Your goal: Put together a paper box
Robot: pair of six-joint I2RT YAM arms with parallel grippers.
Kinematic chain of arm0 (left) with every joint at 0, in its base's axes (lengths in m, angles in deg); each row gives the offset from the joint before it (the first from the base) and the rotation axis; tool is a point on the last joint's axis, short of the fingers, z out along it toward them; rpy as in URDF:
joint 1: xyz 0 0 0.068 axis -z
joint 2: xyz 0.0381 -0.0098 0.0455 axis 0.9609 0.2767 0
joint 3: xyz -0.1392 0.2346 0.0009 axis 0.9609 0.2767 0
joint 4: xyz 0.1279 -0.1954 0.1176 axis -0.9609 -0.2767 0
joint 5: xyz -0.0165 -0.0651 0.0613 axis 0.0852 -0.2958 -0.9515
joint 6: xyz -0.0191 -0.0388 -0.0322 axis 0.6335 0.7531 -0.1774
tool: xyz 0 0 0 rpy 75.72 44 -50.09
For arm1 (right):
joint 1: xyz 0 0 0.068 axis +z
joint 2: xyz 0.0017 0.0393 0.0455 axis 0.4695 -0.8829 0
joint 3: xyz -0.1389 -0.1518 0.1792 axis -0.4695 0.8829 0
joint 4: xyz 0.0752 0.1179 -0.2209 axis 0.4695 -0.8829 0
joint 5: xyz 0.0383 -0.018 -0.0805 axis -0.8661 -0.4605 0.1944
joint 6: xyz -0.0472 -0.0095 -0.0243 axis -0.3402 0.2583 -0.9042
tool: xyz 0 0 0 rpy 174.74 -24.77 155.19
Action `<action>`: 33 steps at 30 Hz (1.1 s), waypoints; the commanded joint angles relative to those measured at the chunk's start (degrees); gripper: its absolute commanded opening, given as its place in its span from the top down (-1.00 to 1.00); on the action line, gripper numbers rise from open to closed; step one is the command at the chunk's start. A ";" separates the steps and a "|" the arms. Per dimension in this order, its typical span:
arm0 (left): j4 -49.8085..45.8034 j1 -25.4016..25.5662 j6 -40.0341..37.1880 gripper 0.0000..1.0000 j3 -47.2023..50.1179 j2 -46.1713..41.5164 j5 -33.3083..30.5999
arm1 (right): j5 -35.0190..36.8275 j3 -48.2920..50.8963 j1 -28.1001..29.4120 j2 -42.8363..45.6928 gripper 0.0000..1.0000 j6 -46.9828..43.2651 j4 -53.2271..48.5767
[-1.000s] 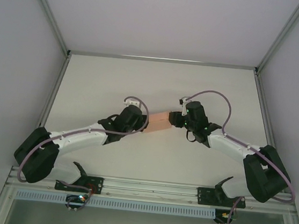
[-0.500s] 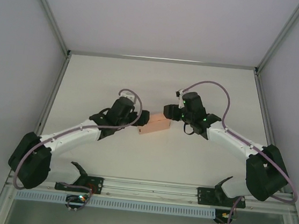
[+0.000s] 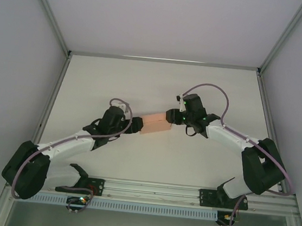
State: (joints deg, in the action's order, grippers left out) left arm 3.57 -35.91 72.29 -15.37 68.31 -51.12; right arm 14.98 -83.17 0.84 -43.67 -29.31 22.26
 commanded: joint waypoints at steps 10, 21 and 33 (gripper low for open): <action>11.23 -0.37 6.87 0.52 9.33 5.11 6.98 | -1.66 4.91 -1.09 -2.26 0.08 1.78 -2.19; 10.76 1.12 8.84 1.00 9.21 8.20 6.19 | -1.39 7.43 -1.61 -0.35 0.11 1.77 -1.11; -14.44 0.92 0.47 -0.03 -10.44 6.71 1.87 | -1.55 -5.62 -3.24 -0.62 -0.41 -3.88 -4.49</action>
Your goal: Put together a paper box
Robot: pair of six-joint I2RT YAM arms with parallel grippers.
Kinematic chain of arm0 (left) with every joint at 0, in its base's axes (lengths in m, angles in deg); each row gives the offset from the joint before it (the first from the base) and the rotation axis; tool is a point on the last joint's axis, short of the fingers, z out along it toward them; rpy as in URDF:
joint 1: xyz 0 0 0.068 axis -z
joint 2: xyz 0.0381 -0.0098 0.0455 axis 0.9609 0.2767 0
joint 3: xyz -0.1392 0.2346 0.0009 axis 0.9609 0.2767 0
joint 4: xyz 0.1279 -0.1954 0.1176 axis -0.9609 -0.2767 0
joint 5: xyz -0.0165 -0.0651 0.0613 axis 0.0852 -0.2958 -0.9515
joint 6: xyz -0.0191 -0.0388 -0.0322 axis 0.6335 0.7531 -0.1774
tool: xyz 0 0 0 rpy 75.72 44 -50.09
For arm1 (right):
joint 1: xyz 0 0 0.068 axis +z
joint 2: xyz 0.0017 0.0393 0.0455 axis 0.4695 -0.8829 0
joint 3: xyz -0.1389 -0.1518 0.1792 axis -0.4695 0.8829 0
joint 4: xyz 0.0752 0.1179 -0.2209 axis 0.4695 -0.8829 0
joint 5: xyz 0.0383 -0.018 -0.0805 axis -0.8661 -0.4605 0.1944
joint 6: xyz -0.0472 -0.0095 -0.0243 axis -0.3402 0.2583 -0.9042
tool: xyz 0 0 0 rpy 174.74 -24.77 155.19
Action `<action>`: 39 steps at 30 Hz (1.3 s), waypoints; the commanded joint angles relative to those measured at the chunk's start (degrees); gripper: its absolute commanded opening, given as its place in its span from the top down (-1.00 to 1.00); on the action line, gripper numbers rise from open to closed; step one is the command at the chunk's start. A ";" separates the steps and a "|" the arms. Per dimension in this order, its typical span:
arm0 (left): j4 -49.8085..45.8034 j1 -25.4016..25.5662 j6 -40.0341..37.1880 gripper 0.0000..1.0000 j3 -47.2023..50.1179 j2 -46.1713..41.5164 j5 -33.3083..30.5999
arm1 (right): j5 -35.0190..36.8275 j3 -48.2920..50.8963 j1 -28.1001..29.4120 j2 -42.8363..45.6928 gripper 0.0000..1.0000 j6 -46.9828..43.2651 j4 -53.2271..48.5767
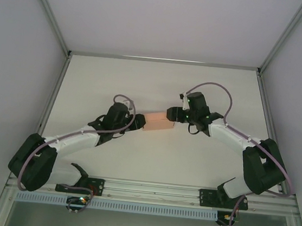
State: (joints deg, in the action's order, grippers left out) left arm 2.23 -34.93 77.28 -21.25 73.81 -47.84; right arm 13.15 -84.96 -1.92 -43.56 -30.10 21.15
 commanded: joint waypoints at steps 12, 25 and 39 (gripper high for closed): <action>-19.99 -3.53 -12.96 -1.00 -14.50 -0.68 -2.09 | -24.93 -22.18 -3.77 -9.74 -0.99 -48.68 -21.87; -23.20 -7.37 -9.85 -1.00 -4.49 -12.35 -6.93 | -19.61 -43.24 1.34 -28.05 -0.93 -83.06 -53.32; -25.56 -8.24 -6.15 -1.00 1.86 -21.01 -10.38 | -0.50 -37.60 6.49 -27.17 -0.16 -78.34 -36.31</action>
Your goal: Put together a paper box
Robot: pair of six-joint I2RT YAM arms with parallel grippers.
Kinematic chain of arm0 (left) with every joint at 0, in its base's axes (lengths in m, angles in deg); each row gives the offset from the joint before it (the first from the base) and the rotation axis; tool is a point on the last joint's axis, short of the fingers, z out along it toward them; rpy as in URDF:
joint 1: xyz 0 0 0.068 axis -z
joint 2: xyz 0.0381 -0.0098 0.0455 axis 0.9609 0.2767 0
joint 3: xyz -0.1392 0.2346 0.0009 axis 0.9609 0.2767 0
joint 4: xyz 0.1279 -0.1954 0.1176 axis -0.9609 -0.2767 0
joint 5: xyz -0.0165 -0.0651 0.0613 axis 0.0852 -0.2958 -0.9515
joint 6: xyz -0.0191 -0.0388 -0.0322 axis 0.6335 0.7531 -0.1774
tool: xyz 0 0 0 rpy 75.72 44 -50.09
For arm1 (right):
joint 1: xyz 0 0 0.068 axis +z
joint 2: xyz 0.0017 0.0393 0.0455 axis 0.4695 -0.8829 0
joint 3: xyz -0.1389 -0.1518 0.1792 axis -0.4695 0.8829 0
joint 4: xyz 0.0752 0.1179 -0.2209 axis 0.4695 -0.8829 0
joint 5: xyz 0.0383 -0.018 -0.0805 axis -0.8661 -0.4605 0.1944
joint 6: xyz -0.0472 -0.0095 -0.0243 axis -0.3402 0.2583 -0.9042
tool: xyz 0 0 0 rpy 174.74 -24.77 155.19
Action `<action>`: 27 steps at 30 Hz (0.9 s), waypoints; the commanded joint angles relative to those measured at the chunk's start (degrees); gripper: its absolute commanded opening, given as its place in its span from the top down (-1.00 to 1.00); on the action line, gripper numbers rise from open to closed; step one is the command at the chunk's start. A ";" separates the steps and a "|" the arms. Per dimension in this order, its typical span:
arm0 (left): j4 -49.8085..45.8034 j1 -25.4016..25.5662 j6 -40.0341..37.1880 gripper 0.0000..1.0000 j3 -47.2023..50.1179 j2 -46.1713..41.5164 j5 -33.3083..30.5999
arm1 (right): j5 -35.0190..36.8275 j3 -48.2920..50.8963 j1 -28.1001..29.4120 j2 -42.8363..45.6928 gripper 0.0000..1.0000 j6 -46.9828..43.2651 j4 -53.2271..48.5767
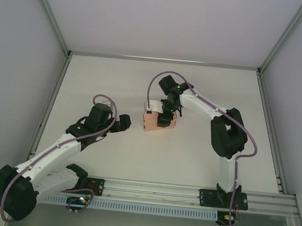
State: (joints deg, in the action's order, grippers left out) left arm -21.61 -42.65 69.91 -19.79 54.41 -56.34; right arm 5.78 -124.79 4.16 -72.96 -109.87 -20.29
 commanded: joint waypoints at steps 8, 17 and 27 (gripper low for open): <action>-3.10 -0.53 1.66 -1.00 1.22 -4.38 -3.65 | 21.36 12.61 2.26 8.21 0.26 3.07 24.31; -4.12 -0.54 1.97 -1.00 1.24 -5.14 -4.39 | 44.19 19.22 4.39 2.67 0.20 -2.34 52.88; -4.28 -0.52 2.06 -1.00 2.01 -6.96 -3.97 | 42.96 17.53 7.67 -0.27 -0.31 1.87 38.80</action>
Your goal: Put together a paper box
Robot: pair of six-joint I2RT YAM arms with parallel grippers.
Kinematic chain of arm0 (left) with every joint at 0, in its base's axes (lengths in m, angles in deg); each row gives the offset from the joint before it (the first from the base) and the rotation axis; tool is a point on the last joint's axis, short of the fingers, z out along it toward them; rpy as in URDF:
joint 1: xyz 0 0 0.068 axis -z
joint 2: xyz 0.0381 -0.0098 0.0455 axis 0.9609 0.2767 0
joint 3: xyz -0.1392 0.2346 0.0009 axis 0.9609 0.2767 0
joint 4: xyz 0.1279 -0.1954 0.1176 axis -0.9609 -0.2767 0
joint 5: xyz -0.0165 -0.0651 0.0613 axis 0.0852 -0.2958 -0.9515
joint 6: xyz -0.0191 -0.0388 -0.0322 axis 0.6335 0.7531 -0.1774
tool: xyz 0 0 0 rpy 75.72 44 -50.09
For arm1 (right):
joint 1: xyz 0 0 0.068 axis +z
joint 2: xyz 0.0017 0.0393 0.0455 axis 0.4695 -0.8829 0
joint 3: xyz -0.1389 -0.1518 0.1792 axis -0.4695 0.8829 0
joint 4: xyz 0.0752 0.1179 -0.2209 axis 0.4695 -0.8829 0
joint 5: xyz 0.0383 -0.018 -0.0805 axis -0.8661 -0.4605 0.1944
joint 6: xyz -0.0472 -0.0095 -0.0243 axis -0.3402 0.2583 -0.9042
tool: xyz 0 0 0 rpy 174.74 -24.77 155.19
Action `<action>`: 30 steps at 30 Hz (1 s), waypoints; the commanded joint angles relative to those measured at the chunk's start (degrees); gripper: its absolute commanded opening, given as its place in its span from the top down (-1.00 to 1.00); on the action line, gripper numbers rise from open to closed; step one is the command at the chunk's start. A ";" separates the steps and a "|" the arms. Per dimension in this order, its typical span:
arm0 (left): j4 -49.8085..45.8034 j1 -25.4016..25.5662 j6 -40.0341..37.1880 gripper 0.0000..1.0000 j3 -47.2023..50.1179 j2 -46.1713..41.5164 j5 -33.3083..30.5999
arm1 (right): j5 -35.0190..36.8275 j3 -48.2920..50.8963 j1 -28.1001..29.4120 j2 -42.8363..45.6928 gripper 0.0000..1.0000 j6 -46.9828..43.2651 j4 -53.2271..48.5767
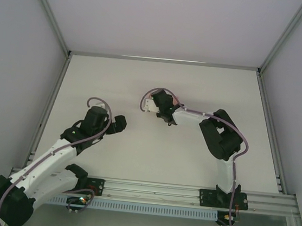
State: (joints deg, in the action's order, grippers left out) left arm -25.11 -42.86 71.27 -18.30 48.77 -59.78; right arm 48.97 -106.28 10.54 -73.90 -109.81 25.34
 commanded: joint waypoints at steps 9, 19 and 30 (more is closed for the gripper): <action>0.38 -0.36 0.17 -1.00 1.38 -3.49 -0.45 | -24.48 -9.96 1.88 5.31 -0.99 9.26 -36.82; -1.02 -1.49 -4.94 -1.00 -3.10 1.82 -5.22 | -31.07 -1.60 -9.63 21.81 -0.99 36.05 -20.36; 20.16 -21.44 -24.28 -1.00 -0.02 13.05 -21.80 | -21.97 33.22 -36.70 41.02 -0.99 63.56 13.54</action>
State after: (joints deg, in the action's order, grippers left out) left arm -16.65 -61.33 56.71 -21.60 60.94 -73.70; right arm 27.35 -80.24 -24.03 -34.84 -53.40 25.02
